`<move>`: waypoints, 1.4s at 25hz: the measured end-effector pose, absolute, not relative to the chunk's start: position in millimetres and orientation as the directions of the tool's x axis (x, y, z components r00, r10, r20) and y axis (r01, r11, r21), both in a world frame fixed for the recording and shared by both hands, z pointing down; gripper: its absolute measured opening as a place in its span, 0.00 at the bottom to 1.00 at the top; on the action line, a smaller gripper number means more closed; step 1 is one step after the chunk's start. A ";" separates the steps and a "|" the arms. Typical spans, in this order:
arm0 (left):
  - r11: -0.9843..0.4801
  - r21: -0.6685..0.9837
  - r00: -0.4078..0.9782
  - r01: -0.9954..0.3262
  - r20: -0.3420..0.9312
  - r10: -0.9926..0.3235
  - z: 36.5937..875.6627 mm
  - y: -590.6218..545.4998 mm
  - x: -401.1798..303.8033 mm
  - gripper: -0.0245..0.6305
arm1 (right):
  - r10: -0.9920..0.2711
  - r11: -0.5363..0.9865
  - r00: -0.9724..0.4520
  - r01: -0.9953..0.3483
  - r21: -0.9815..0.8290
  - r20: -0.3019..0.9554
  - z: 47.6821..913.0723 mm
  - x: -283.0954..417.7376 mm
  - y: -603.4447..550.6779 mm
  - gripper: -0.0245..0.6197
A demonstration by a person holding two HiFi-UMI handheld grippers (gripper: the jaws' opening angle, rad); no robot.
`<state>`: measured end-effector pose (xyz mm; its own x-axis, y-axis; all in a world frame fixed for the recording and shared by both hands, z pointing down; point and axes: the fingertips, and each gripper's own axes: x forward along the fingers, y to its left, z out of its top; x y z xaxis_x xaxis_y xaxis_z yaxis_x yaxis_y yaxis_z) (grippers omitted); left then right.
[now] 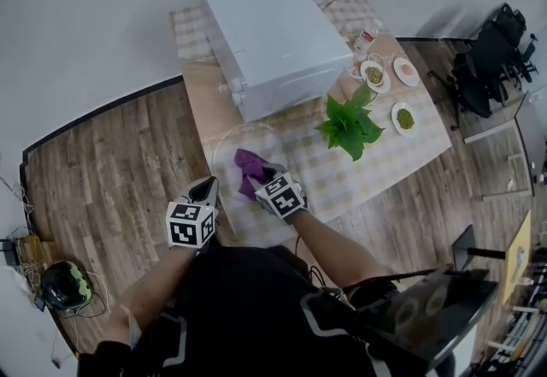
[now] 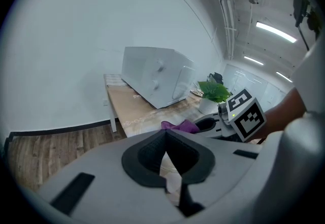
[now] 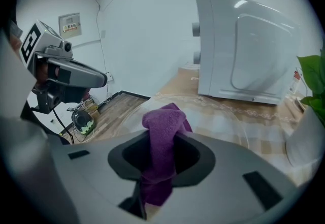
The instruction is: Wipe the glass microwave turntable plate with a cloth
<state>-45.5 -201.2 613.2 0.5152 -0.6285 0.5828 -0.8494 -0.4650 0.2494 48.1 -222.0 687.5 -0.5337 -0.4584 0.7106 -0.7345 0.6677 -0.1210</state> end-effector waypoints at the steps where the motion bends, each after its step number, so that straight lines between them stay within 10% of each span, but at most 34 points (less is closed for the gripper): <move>1: -0.468 0.250 0.518 -0.847 0.582 -0.627 613.2 -201.5 -44.3 0.05 | -0.464 0.660 -0.527 -0.741 -0.119 0.712 687.3 52.8 -223.5 0.20; 35: -0.553 0.279 0.594 -0.785 0.589 -0.547 625.5 -187.3 -21.8 0.05 | -0.692 0.311 -0.258 -0.949 -0.044 0.674 648.6 195.7 -228.3 0.20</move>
